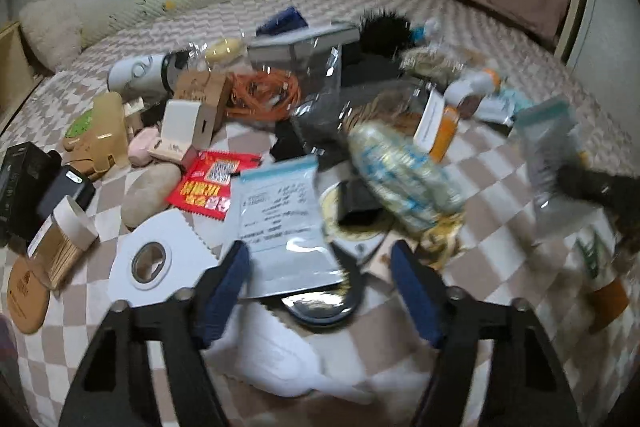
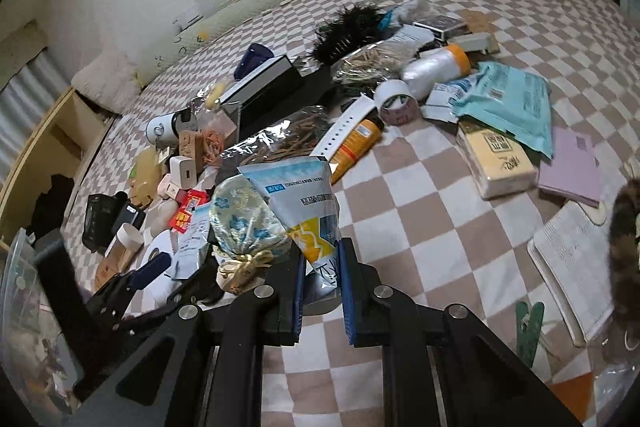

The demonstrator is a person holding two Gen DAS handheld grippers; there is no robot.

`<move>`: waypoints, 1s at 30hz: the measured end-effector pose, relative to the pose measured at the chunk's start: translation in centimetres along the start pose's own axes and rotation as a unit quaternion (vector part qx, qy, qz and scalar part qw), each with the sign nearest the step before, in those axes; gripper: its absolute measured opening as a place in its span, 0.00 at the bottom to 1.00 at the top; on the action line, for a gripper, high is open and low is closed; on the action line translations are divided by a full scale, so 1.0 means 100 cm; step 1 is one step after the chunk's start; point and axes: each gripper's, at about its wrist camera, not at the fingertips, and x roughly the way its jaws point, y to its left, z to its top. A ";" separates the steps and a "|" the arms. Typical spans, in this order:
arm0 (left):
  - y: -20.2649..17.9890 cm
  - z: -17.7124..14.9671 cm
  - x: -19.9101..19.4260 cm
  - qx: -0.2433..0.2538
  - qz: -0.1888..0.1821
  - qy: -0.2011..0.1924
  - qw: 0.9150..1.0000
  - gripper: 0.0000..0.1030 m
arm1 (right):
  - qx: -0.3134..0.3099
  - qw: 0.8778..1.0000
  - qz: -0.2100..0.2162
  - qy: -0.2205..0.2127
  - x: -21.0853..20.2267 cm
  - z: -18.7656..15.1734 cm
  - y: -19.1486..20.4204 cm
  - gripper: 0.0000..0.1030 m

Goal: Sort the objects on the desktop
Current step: 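Lift the tube with the right gripper while the left gripper grasps a white packet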

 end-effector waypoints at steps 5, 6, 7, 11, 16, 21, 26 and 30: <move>0.020 -0.005 0.006 -0.016 -0.008 0.004 1.000 0.60 | 0.003 1.000 0.001 -0.001 0.002 0.002 -0.002 0.16; 0.023 -0.004 0.006 -0.019 -0.005 0.003 1.000 0.53 | 0.004 1.000 0.001 -0.001 0.003 0.002 -0.002 0.16; 0.026 -0.003 0.006 -0.026 -0.014 0.006 1.000 0.53 | 0.005 1.000 0.002 0.001 0.003 0.002 -0.002 0.16; 0.032 -0.001 0.006 -0.034 -0.023 0.004 0.999 0.35 | 0.006 1.000 0.004 0.004 0.006 0.001 -0.002 0.16; 0.048 -0.002 0.007 -0.073 -0.041 0.018 0.996 0.08 | 0.006 1.000 0.006 0.006 0.006 0.000 -0.002 0.16; 0.056 -0.005 0.005 -0.083 -0.050 0.024 0.995 0.06 | 0.002 1.000 0.009 0.009 0.007 -0.002 0.001 0.16; 0.062 -0.007 -0.002 -0.098 -0.062 0.023 0.993 0.04 | -0.004 1.000 0.013 0.011 0.007 -0.004 0.007 0.16; 0.061 -0.008 -0.017 -0.089 -0.067 0.010 0.994 0.03 | -0.011 1.000 0.018 0.009 0.003 -0.006 0.013 0.16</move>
